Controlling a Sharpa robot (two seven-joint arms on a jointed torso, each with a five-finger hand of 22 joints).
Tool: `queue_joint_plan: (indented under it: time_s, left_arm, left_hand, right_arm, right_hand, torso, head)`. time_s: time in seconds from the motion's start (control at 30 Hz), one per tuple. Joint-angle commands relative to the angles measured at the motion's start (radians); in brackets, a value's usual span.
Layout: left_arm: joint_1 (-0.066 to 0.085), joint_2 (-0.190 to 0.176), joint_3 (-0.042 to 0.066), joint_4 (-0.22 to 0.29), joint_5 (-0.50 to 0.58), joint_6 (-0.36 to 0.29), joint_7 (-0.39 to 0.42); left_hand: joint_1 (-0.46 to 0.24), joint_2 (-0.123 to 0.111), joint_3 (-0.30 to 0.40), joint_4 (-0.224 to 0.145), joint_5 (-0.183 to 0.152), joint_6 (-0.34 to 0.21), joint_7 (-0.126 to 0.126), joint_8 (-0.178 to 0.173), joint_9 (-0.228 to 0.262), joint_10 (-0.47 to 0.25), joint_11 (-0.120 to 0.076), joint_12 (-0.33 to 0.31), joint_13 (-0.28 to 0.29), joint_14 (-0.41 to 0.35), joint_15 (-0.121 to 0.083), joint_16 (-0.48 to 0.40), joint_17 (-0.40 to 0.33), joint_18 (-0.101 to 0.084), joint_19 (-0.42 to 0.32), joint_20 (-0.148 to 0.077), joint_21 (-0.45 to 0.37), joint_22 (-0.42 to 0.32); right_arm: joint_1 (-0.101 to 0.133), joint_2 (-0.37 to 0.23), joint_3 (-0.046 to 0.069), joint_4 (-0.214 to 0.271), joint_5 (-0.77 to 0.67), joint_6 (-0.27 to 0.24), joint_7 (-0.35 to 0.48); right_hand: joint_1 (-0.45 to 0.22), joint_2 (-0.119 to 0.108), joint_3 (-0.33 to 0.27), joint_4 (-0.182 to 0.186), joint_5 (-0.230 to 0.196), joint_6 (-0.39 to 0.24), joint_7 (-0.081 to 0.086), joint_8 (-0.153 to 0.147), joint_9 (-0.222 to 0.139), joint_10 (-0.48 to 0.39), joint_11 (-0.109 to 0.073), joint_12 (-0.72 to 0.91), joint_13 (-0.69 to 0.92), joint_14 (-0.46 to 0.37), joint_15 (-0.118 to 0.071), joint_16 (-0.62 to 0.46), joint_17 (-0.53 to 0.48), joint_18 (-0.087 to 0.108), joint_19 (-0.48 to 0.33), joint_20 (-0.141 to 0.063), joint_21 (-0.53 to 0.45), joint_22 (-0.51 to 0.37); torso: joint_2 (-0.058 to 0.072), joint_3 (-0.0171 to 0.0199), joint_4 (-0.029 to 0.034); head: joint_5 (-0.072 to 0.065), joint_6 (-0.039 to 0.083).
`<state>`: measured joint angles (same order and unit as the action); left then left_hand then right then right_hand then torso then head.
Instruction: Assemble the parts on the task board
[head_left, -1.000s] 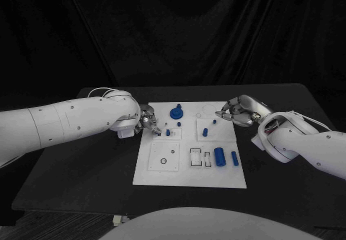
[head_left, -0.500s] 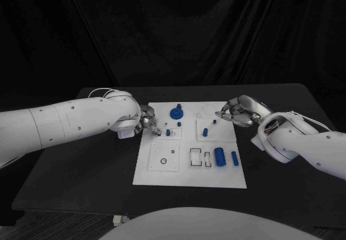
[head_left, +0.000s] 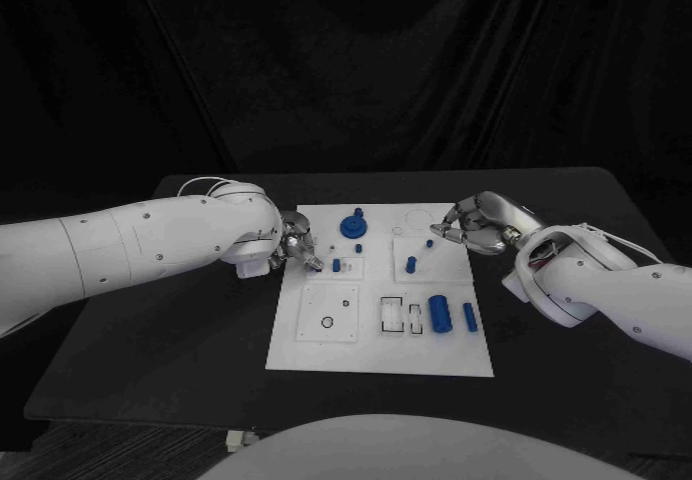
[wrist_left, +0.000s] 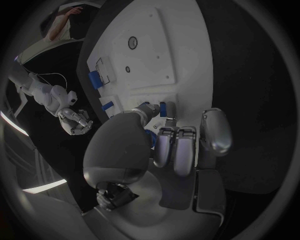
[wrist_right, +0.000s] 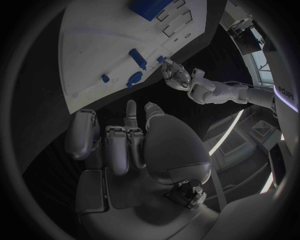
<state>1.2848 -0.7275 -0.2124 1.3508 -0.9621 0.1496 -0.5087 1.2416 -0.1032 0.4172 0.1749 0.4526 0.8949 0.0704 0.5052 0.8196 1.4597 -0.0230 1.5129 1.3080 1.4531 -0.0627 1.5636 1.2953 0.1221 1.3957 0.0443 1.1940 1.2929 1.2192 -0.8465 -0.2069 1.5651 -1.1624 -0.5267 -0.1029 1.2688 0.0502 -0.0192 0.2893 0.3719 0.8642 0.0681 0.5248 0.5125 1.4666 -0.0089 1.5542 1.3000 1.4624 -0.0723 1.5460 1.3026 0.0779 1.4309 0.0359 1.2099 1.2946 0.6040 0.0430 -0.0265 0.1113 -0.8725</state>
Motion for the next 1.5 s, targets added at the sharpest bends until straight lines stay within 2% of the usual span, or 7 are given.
queue_joint_plan:
  time_s: [0.03,0.1,0.3,0.53,0.63,0.83,1.5]
  left_arm:
    - [-0.004,0.002,0.0,-0.004,-0.002,0.003,0.002]
    - [-0.004,0.004,0.0,-0.005,-0.002,0.002,0.002]
    - [-0.007,0.008,0.0,-0.009,-0.002,0.002,0.0]
    - [-0.009,0.011,0.0,-0.014,-0.002,0.011,-0.009]
    - [-0.01,0.011,0.0,-0.015,-0.002,0.017,-0.015]
    - [-0.01,0.011,0.0,-0.016,-0.002,0.022,-0.019]
    - [-0.013,0.012,0.0,-0.016,-0.002,0.023,-0.006]
  left_hand:
    - [0.006,-0.011,0.129,-0.039,-0.012,-0.008,-0.026,0.027,0.031,0.036,-0.003,-0.013,0.166,0.102,-0.01,-0.002,0.247,-0.037,-0.01,-0.006,-0.017,0.164]
    - [-0.014,-0.004,0.124,-0.037,-0.072,-0.01,-0.028,0.026,0.031,0.036,-0.003,-0.012,0.166,0.102,-0.009,-0.003,0.247,-0.036,-0.01,-0.004,-0.018,0.164]
    - [-0.075,0.01,0.055,0.004,-0.15,-0.01,-0.023,-0.002,0.009,0.035,0.001,-0.011,0.166,0.1,-0.005,-0.004,0.244,-0.036,-0.012,-0.001,-0.024,0.163]
    - [-0.129,0.018,-0.027,0.057,-0.199,-0.003,-0.016,-0.028,-0.012,0.032,0.008,-0.013,0.163,0.097,0.0,-0.005,0.239,-0.035,-0.016,0.004,-0.032,0.161]
    - [-0.135,0.021,-0.051,0.068,-0.205,-0.002,-0.014,-0.037,-0.018,0.028,0.01,-0.015,0.159,0.095,0.002,-0.007,0.235,-0.034,-0.017,0.006,-0.033,0.161]
    - [-0.161,0.028,-0.113,0.107,-0.268,-0.006,-0.006,-0.054,-0.029,0.026,0.017,-0.016,0.158,0.093,0.008,-0.007,0.233,-0.034,-0.018,0.012,-0.037,0.16]
    - [-0.222,0.061,-0.232,0.116,-0.338,0.008,-0.007,-0.053,-0.027,0.026,0.018,-0.014,0.159,0.094,0.01,-0.007,0.234,-0.033,-0.018,0.015,-0.039,0.16]
  right_arm:
    - [-0.003,0.0,0.001,0.0,-0.006,0.005,-0.02]
    - [-0.003,0.0,0.001,0.0,-0.006,0.006,-0.02]
    - [-0.003,-0.001,0.001,0.001,-0.006,0.005,-0.02]
    - [-0.004,-0.002,0.001,0.002,-0.006,0.006,-0.02]
    - [-0.004,-0.002,0.001,0.002,-0.006,0.006,-0.02]
    - [-0.005,-0.001,0.001,0.001,-0.006,0.007,-0.021]
    - [-0.008,0.001,0.001,-0.001,-0.006,0.012,-0.022]
  right_hand:
    - [0.025,0.003,0.016,-0.009,0.026,-0.011,-0.007,0.004,0.005,0.104,-0.002,0.017,0.271,0.108,0.001,0.025,0.268,0.004,0.0,0.003,-0.021,0.168]
    - [0.025,0.003,0.016,-0.009,0.026,-0.011,-0.007,0.004,0.005,0.104,-0.002,0.017,0.271,0.108,0.001,0.025,0.268,0.004,0.0,0.003,-0.021,0.168]
    - [0.025,0.003,0.016,-0.009,0.026,-0.011,-0.007,0.004,0.005,0.104,-0.002,0.017,0.271,0.108,0.001,0.025,0.268,0.004,0.0,0.003,-0.021,0.168]
    - [0.025,0.003,0.016,-0.009,0.026,-0.011,-0.007,0.004,0.005,0.104,-0.002,0.017,0.271,0.108,0.001,0.025,0.268,0.004,0.0,0.003,-0.021,0.168]
    - [0.025,0.003,0.016,-0.009,0.026,-0.011,-0.007,0.004,0.005,0.104,-0.002,0.017,0.271,0.108,0.001,0.025,0.268,0.004,0.0,0.003,-0.021,0.168]
    - [0.029,0.003,0.018,-0.01,0.028,-0.012,-0.007,0.003,0.005,0.104,-0.002,0.017,0.271,0.108,0.001,0.025,0.268,0.004,-0.001,0.003,-0.022,0.167]
    - [0.054,-0.003,0.033,-0.018,0.074,-0.015,-0.007,0.004,0.006,0.104,-0.002,0.017,0.271,0.108,0.0,0.025,0.268,0.004,0.0,0.002,-0.023,0.168]
  torso:
    - [0.0,0.0002,0.0001]
    - [0.0,0.0001,0.0004]
    - [0.0,-0.0002,-0.0002]
    - [0.0,0.0,-0.0004]
    - [0.0,0.0001,-0.0007]
    - [0.0,0.0,-0.0004]
    - [0.0,-0.0001,-0.0002]
  head:
    - [0.0,0.0]
    - [-0.001,0.0]
    - [-0.002,0.0]
    - [-0.002,0.0]
    - [-0.002,0.0]
    - [-0.002,0.0]
    - [-0.002,0.0]
